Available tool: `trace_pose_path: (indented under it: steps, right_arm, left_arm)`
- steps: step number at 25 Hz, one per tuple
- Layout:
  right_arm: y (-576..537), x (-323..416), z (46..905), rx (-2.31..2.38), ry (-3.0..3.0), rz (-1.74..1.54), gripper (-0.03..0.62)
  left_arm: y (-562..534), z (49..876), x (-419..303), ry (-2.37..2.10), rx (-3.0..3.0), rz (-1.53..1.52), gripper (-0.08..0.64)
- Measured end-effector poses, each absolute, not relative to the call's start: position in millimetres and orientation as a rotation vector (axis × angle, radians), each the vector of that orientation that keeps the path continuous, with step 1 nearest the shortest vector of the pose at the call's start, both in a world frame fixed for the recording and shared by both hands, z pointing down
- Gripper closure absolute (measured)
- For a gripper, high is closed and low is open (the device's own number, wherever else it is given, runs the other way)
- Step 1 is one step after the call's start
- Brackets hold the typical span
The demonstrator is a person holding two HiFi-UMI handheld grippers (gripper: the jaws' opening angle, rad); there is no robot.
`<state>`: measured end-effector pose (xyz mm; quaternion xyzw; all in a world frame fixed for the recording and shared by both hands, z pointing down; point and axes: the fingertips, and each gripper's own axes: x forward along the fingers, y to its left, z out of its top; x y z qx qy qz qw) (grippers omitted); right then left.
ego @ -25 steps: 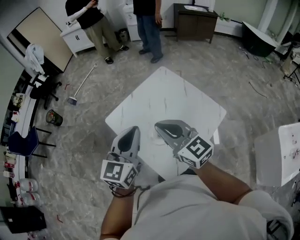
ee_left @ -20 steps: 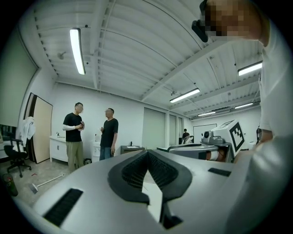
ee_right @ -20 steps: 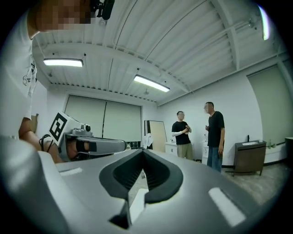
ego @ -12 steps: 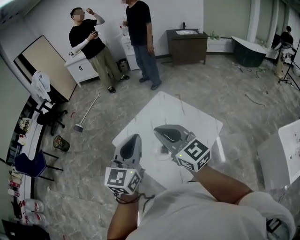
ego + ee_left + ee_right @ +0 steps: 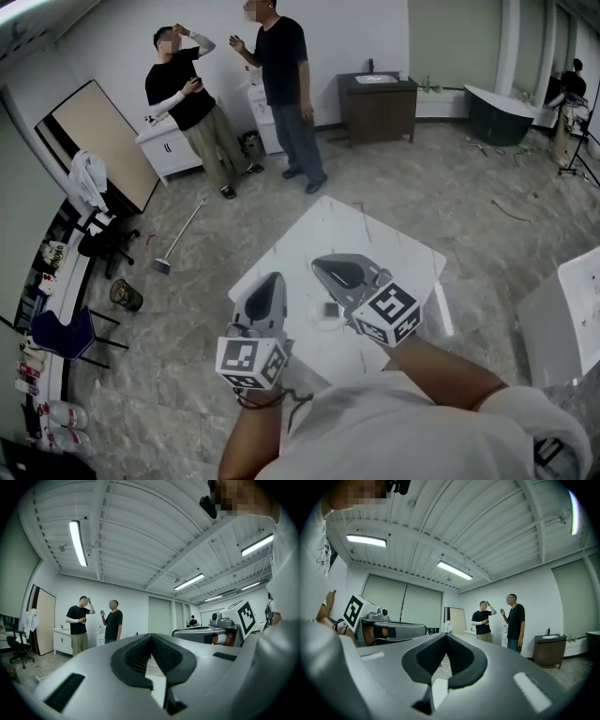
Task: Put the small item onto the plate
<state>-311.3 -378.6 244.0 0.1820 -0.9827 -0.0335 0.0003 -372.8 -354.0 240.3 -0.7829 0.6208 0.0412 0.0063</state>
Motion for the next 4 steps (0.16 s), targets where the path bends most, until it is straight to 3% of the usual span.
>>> trace_pose_path:
  steps: [4]
  right_arm:
    - [-385.1, -311.4, 237.5, 0.612, -3.075, -0.125, 0.589]
  left_arm:
    - [-358.0, 234.9, -374.9, 1.951, -2.448, 0.136, 0.554]
